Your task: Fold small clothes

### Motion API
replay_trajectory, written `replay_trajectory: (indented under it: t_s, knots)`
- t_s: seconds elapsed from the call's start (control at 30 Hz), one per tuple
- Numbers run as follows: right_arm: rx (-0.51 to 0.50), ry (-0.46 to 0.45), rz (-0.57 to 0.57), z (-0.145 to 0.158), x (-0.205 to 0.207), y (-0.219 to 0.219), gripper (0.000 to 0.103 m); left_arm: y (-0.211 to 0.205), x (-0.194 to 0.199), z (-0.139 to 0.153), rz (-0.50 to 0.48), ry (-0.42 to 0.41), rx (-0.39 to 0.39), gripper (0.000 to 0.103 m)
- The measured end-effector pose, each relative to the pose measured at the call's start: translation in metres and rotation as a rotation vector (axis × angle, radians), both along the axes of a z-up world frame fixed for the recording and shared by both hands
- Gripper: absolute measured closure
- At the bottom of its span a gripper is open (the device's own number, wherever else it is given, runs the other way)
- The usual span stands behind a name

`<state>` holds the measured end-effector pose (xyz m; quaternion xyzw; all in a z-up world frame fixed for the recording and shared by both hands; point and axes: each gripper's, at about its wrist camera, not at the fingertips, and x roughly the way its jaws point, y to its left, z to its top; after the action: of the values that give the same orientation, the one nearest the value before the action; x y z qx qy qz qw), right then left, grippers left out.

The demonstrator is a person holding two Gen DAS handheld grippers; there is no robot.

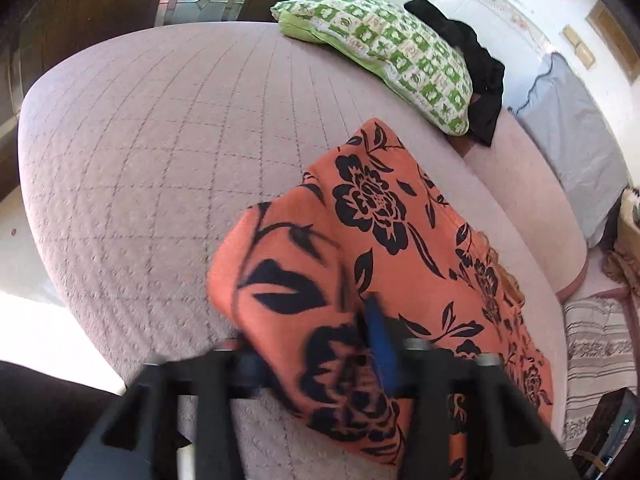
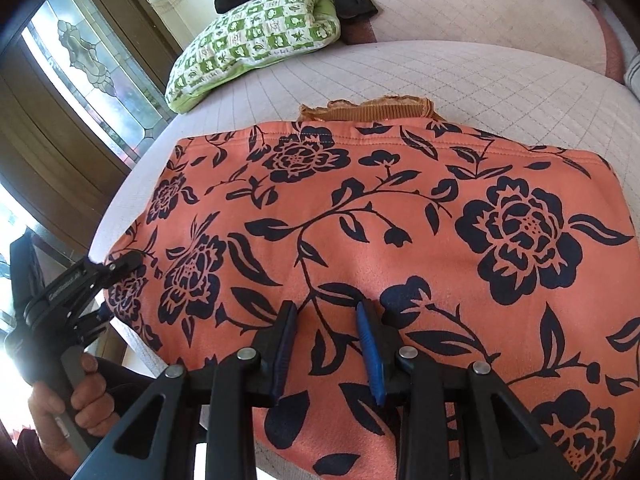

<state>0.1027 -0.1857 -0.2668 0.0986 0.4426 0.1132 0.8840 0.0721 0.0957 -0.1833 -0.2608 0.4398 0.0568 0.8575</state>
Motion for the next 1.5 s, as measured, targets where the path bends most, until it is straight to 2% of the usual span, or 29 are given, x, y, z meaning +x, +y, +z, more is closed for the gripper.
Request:
replay_trajectory:
  t_s: [0.03, 0.13, 0.3, 0.47, 0.57, 0.63, 0.7, 0.73, 0.8, 0.87, 0.93, 1.03, 1.13, 1.2, 1.23, 1.27, 1.33, 1.4, 1.5]
  knots:
    - [0.008, 0.001, 0.000, 0.000, 0.000, 0.000, 0.068, -0.003, 0.003, -0.001, -0.005, 0.017, 0.024, 0.076]
    - [0.044, 0.006, 0.004, -0.001, 0.000, -0.006, 0.068, -0.018, 0.003, 0.008, -0.039, -0.002, 0.121, 0.085]
    - [0.108, 0.029, 0.006, -0.001, 0.001, -0.015, 0.068, -0.058, -0.009, 0.044, -0.169, -0.141, 0.314, 0.086]
    - [0.233, 0.095, -0.005, 0.001, 0.007, -0.033, 0.068, -0.124, -0.030, 0.066, -0.384, -0.294, 0.546, 0.087]
    - [0.371, 0.115, -0.050, 0.003, 0.010, -0.057, 0.068, -0.170, -0.043, 0.060, -0.529, -0.349, 0.663, 0.087]
    - [0.454, 0.087, -0.080, 0.008, 0.008, -0.074, 0.065, -0.195, -0.049, 0.049, -0.617, -0.358, 0.722, 0.087]
    - [0.556, 0.039, -0.093, 0.016, 0.005, -0.092, 0.043, -0.218, -0.054, 0.034, -0.701, -0.352, 0.765, 0.087]
    - [0.611, 0.009, -0.105, 0.020, 0.002, -0.102, 0.024, -0.229, -0.057, 0.027, -0.737, -0.346, 0.783, 0.087]
    - [0.681, -0.038, -0.113, 0.025, 0.000, -0.115, 0.023, -0.243, -0.060, 0.011, -0.794, -0.329, 0.804, 0.087]
    - [0.728, -0.033, -0.101, 0.024, 0.004, -0.122, 0.023, -0.249, -0.062, 0.001, -0.809, -0.325, 0.830, 0.087]
    - [0.733, 0.017, -0.126, 0.017, 0.016, -0.123, 0.023, -0.250, -0.062, -0.002, -0.816, -0.334, 0.856, 0.087]
    - [0.760, 0.118, -0.126, 0.001, 0.038, -0.116, 0.023, -0.246, -0.059, 0.001, -0.817, -0.333, 0.853, 0.087]
    - [0.736, 0.150, -0.069, -0.002, 0.054, -0.091, 0.028, -0.248, -0.061, -0.001, -0.824, -0.336, 0.867, 0.087]
    - [0.682, 0.142, -0.038, -0.001, 0.064, -0.076, 0.041, -0.252, -0.071, -0.003, -0.830, -0.341, 0.872, 0.087]
    - [0.651, 0.133, -0.033, -0.001, 0.068, -0.070, 0.059, -0.254, -0.073, -0.003, -0.831, -0.343, 0.876, 0.087]
    - [0.607, 0.122, -0.032, -0.003, 0.071, -0.064, 0.072, -0.254, -0.074, -0.002, -0.834, -0.346, 0.877, 0.087]
    - [0.506, 0.104, -0.035, -0.004, 0.077, -0.054, 0.085, -0.252, -0.075, 0.003, -0.835, -0.344, 0.858, 0.087]
    - [0.463, 0.055, -0.024, 0.004, 0.073, -0.052, 0.087, -0.251, -0.077, 0.013, -0.840, -0.368, 0.827, 0.087]
    - [0.405, -0.097, 0.001, 0.029, 0.057, -0.056, 0.088, -0.260, -0.082, 0.031, -0.859, -0.413, 0.791, 0.087]
